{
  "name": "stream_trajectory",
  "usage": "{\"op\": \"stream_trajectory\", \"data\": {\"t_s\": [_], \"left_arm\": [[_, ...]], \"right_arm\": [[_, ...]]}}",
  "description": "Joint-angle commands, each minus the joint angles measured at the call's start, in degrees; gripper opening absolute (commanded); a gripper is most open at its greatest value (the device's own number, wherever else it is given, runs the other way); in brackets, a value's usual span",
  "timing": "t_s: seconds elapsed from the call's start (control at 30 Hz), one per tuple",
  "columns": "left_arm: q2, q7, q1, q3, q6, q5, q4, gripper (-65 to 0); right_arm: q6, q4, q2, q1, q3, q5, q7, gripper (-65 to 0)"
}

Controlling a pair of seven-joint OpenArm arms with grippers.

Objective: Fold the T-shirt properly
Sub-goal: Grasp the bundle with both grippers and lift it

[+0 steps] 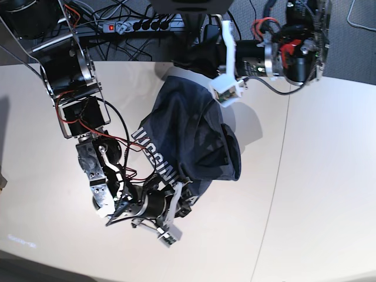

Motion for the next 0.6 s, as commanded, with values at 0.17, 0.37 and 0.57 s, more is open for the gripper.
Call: {"op": "stream_trajectory", "data": {"t_s": [0.17,0.37,0.57], "left_arm": [[5.2,-7.43,-1.84,3.89,-0.06,8.46,-4.94,-62.0],[8.52,-8.04,-7.34,6.97,-0.06,8.83,-12.76,-62.0],[10.36,-13.16,-10.1,8.0,-0.06,13.03,-19.74,-62.0]], "right_arm": [[2.21,-2.45,-1.07,1.88,0.37,-0.83,1.25,-65.0],[2.21,-5.86,-1.42,1.84,0.37,-1.29,1.42,-65.0],[2.21,-6.34,-2.01,1.86,0.37,-1.29,1.51,-65.0]]}}
